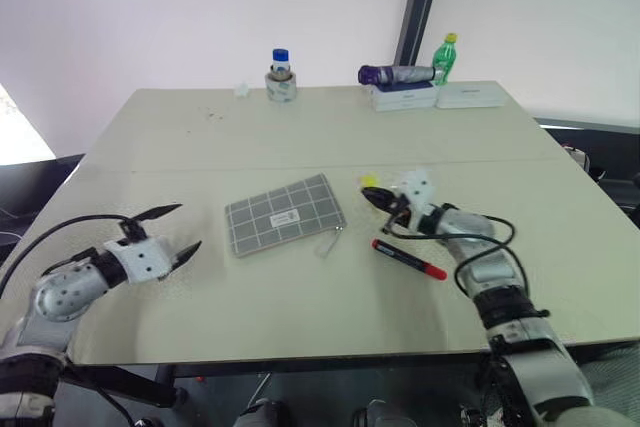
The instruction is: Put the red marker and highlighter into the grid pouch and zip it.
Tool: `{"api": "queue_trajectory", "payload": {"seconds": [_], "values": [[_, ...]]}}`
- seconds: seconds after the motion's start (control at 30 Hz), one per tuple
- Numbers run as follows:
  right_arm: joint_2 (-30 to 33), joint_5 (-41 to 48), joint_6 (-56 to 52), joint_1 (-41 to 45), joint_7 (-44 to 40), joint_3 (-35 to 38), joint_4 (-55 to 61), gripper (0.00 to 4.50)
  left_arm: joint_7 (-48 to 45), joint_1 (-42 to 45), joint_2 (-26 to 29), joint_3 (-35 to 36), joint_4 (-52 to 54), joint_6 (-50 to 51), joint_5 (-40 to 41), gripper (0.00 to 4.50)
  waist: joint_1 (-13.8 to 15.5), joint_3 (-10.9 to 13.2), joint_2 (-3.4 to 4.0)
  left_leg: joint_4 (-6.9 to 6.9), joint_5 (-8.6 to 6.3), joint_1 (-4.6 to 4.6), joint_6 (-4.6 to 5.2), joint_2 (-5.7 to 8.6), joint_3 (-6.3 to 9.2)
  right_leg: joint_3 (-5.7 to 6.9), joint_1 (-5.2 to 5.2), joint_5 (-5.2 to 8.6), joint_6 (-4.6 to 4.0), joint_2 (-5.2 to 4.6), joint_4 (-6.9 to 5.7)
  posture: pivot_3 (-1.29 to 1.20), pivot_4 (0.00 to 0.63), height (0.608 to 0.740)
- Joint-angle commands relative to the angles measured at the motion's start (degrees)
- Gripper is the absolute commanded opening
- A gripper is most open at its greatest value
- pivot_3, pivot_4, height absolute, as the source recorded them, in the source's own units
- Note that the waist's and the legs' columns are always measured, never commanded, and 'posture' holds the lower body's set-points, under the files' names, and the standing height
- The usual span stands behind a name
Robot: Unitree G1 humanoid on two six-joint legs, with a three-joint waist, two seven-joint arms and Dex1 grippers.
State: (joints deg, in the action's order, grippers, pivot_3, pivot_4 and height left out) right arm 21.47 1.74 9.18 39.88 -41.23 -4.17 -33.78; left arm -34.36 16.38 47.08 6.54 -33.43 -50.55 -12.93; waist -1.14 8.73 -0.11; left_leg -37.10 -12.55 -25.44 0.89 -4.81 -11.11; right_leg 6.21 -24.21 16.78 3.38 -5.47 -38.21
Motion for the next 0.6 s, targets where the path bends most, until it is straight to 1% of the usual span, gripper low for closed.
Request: {"api": "queue_trajectory", "payload": {"seconds": [0.03,0.07,0.2,0.3,0.5,0.6], "values": [[-0.6,-5.3,2.7,4.5,7.2,-1.3,-5.5,0.06,2.2,2.3,1.7,-3.7,-3.7,-7.0,-3.9,4.25,0.2,0.0,0.01,0.00,0.00,0.00,0.00,0.00,-0.01,0.00,0.00,0.00,0.00,-0.01,0.00,0.00,0.150,0.740],[-0.6,-7.2,3.6,5.5,8.9,-2.2,-7.3,0.06,3.2,2.9,2.1,-5.0,-4.7,-9.0,-6.0,4.25,0.2,0.0,0.01,0.00,0.00,0.00,0.00,0.00,-0.03,0.00,0.00,0.00,0.00,-0.02,0.00,0.00,0.150,0.740],[-0.9,-10.9,7.1,7.9,11.2,-4.8,-12.2,0.06,5.2,5.7,1.6,-8.9,-8.8,-12.7,-8.5,4.25,0.2,0.0,0.01,-0.01,0.00,0.01,-0.01,-0.01,-0.21,-0.01,-0.01,0.00,0.00,-0.02,-0.03,0.00,0.150,0.740],[-2.0,-11.8,8.7,8.2,10.9,-6.2,-13.8,0.06,8.2,8.1,1.5,-11.6,-11.8,-15.1,-12.6,4.25,0.0,0.0,0.01,0.00,0.01,0.01,-0.02,0.00,-0.30,-0.06,-0.06,0.01,0.01,0.00,-0.09,0.00,0.150,0.740],[-3.7,-14.4,9.8,9.1,14.1,-7.7,-16.5,0.06,15.2,13.0,1.3,-16.8,-17.2,-17.6,-20.5,4.25,0.3,0.0,0.02,-0.03,0.05,0.04,-0.07,0.03,-0.33,-0.09,-0.08,0.01,0.02,0.02,-0.19,0.00,0.150,0.740],[-4.0,-15.5,10.3,9.8,14.9,-8.4,-18.0,0.06,18.1,15.0,0.7,-19.2,-19.6,-18.0,-23.0,4.25,0.4,0.0,0.05,-0.05,0.05,0.06,-0.07,0.03,-0.33,-0.09,-0.06,0.01,0.02,0.01,-0.21,0.00,0.150,0.740]]}}
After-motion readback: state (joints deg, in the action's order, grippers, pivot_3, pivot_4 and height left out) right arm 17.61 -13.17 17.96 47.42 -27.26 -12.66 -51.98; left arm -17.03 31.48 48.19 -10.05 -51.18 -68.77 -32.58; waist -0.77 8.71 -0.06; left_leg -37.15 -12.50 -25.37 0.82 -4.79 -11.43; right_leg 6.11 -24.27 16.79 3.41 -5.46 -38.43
